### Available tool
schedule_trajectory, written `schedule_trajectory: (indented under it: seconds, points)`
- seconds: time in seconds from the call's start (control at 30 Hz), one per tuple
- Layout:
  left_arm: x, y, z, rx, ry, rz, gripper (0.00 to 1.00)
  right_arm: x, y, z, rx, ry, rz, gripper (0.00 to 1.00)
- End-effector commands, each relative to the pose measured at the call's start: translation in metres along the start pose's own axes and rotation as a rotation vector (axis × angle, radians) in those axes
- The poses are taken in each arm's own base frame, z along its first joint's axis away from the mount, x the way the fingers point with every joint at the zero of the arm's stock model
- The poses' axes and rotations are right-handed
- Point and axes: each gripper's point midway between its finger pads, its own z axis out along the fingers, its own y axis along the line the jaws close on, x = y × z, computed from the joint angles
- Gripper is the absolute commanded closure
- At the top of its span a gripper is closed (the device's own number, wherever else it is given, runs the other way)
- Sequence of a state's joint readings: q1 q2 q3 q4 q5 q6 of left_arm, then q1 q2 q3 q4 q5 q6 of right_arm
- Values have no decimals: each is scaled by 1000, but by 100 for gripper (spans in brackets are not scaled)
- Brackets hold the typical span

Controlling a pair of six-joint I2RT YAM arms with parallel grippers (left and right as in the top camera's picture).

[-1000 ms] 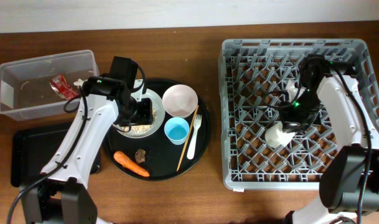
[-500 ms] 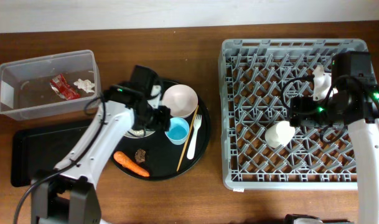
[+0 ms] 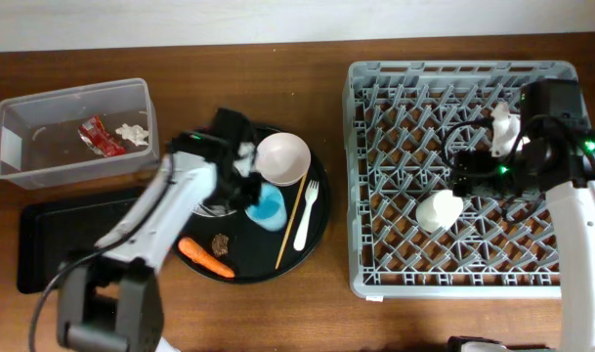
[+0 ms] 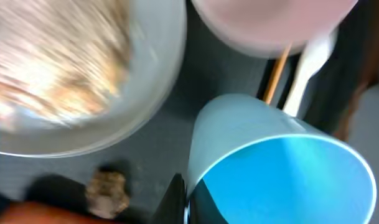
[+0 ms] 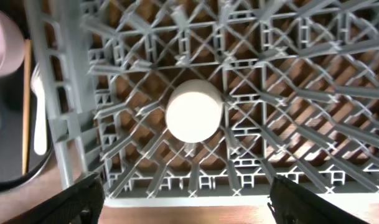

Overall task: Sort waste into correct bins and load items into the dishwasher rack
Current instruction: 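Grasp the blue cup with the left gripper and lift it, then hand the blue cup from the left gripper to the right gripper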

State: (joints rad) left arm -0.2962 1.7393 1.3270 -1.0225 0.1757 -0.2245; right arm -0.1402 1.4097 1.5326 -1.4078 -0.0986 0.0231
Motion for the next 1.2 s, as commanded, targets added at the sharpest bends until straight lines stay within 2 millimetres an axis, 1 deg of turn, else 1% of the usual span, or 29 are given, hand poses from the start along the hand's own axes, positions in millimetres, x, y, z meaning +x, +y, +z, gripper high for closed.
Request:
schedule_trajectory:
  seconds: [0.0, 0.03, 0.07, 0.1, 0.13, 0.2, 0.23, 0.27, 0.3, 0.33, 0.37, 0.4, 0.5, 0.53, 0.63, 0.67, 0.73, 0.8, 0.87, 0.93, 1.0, 1.17]
  points:
    - [-45, -2, -82, 165, -269, -30, 100, -11, -9, 9, -76, 9, 118, 7]
    - [-52, -16, -95, 323, -298, -25, 100, -15, 11, 11, -218, 10, 36, 7]
    - [-55, -35, -104, 474, -303, 1, 100, -16, 42, 7, -412, -5, -102, 5]
    - [-53, -66, -117, 685, -287, 62, 100, -11, 84, -5, -669, -25, -277, 2]
    - [-48, -86, -127, 824, -258, 108, 100, -2, 107, -12, -807, -30, -393, 0]
    - [-31, -118, -146, 1090, -195, 232, 100, 13, 140, -17, -966, -27, -558, 1]
    - [-25, -126, -152, 1168, -172, 265, 100, 19, 152, -19, -1014, -29, -624, 1]
    - [-21, -132, -153, 1217, -146, 277, 100, 27, 167, -20, -1059, -29, -698, 1]
    - [-19, -138, -149, 1227, -122, 280, 100, 32, 179, -23, -1094, -38, -750, 1]
    - [-18, -140, -147, 1232, -110, 282, 100, 34, 187, -25, -1111, -47, -781, 1]
    - [-13, -146, -149, 1262, -89, 293, 100, 35, 194, -25, -1121, -60, -813, 1]
    - [-9, -152, -151, 1290, -71, 305, 100, 34, 200, -25, -1133, -80, -838, 0]
    - [0, -164, -148, 1292, -40, 332, 100, 27, 208, -35, -1198, -148, -841, 0]
    - [2, -167, -146, 1280, -34, 338, 100, 26, 209, -36, -1201, -155, -843, 0]
    - [6, -175, -133, 1215, -26, 353, 100, 25, 212, -41, -1236, -169, -829, 4]
    - [6, -175, -131, 1201, -26, 355, 100, 25, 212, -42, -1239, -166, -824, 7]
    - [5, -175, -129, 1191, -29, 355, 100, 28, 211, -42, -1241, -144, -805, 28]
    - [4, -174, -126, 1173, -37, 356, 100, 31, 210, -43, -1240, -124, -794, 31]
    - [1, -175, -127, 1175, -57, 374, 100, 33, 209, -43, -1239, -103, -781, 31]
    - [-1, -176, -128, 1177, -72, 387, 100, 36, 207, -39, -1213, -79, -785, 30]
    - [-2, -176, -128, 1177, -75, 390, 100, 37, 205, -36, -1194, -69, -791, 24]
    - [-2, -176, -128, 1178, -78, 393, 100, 38, 205, -36, -1194, -66, -789, 23]
